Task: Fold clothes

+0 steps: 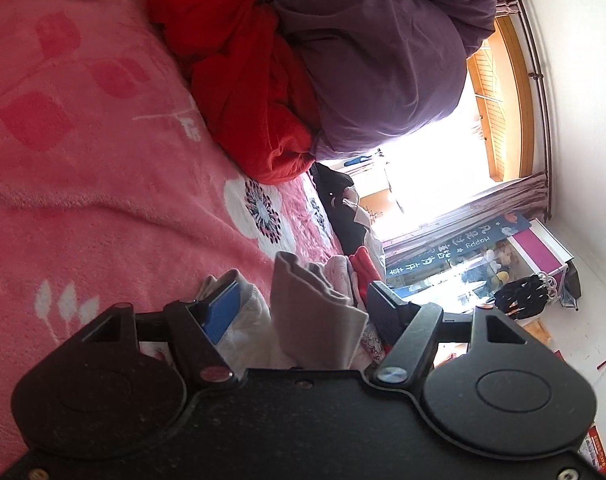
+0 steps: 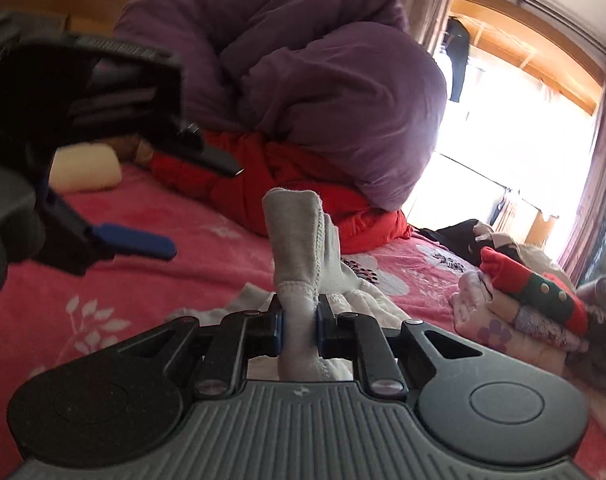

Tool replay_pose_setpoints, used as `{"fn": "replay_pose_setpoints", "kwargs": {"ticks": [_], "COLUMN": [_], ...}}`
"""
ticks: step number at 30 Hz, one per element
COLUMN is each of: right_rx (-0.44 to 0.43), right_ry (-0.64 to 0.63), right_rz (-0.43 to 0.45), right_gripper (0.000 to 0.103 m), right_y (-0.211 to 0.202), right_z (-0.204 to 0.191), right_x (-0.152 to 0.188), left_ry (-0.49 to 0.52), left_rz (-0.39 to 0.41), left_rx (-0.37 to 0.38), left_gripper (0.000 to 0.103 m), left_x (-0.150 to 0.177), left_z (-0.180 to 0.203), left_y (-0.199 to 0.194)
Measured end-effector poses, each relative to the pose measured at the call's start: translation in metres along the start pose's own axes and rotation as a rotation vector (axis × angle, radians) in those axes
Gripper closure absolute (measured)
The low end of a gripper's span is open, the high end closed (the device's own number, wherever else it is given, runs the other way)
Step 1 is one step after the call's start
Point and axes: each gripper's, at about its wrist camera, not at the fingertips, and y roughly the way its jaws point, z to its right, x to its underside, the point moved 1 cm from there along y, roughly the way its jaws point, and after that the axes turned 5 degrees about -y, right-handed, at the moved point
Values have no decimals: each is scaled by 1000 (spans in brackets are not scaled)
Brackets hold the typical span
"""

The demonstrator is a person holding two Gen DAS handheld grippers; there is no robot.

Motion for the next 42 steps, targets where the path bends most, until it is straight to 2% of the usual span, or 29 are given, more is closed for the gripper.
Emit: {"fn": "replay_pose_setpoints", "kwargs": {"ticks": [3,5,7,9,11,14,16,19,21,23,25,26,27,28,30,33,35,38,40,42], "right_rx": [19,29,26,-14,-50,-93,-106,-57,-13,2,-33,-68,-93,-111,-93,-124,-134,-117,-63,-59], "right_ry": [-111,-198,-272,-285,-282,-222,-104,127,277,337,339,309,235,167,169,208,194,235,349,545], "right_rz": [-28,-61,-72,-49,-10,30,51,63,64,48,39,4,-83,-149,-107,-124,-123,-87,-44,-60], "right_gripper": [86,84,73,58,54,54,58,63,62,62,61,62,61,61,61,60,60,55,41,23], "right_y": [5,9,14,5,-13,-46,-66,-79,-80,-70,-59,-51,-29,-13,-12,-14,-18,-29,-43,-50], "right_z": [-21,-35,-52,-58,-60,-45,-19,32,65,82,83,76,64,53,49,56,56,70,88,110], "right_x": [6,10,13,13,15,25,33,44,52,59,65,68,72,81,88,86,85,81,84,98], "left_ry": [16,61,137,216,273,421,540,687,758,841,939,989,1010,1007,1007,952,836,628,460,305], "left_rz": [-8,13,47,56,49,39,26,-25,-52,-86,-125,-144,-145,-139,-136,-147,-142,-37,-16,-41], "left_rx": [-18,-52,-86,-78,-56,-71,-66,-53,-112,-251,-390,-458,-488,-491,-498,-499,-454,-369,-307,-267], "left_gripper": [33,33,33,33,33,34,40,44,44,44,41,37,34,34,31,22,22,27,27,27], "left_x": [1,2,3,5,6,15,27,53,66,75,83,87,89,89,89,81,66,40,24,16], "left_z": [1,5,13,22,27,38,48,59,57,49,34,26,22,22,19,15,16,18,8,-7], "left_y": [1,-1,-6,-8,-7,2,10,29,43,59,72,79,82,82,82,78,66,39,28,28]}}
